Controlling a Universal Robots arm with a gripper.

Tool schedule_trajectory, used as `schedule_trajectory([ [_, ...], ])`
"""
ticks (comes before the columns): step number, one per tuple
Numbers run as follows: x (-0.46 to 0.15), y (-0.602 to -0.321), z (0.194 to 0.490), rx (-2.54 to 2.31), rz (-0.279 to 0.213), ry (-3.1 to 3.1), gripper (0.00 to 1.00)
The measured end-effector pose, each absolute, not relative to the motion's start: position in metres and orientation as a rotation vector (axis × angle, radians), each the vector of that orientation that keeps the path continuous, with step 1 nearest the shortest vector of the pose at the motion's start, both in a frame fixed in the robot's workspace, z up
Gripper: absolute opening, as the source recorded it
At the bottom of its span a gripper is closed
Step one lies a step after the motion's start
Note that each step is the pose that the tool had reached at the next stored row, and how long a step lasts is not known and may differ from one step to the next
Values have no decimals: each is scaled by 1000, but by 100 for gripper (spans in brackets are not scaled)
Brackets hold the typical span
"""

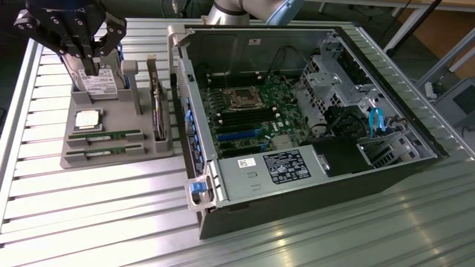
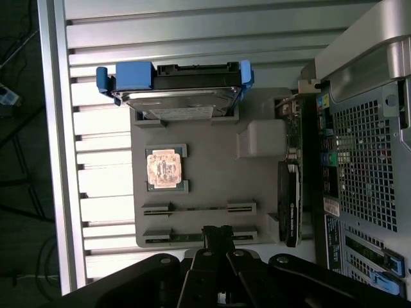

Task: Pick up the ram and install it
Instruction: 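Pick up the ram and move it above insertion slot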

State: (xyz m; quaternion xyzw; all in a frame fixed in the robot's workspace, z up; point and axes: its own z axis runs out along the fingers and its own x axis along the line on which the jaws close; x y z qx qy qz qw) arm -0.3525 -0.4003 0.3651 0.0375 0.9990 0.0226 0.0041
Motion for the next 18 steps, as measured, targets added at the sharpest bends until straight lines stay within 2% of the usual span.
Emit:
schedule_trajectory([
  [12, -353, -400, 365, 109, 71, 3131, 9],
  [18, -352, -400, 365, -85, 71, 3134, 9],
])
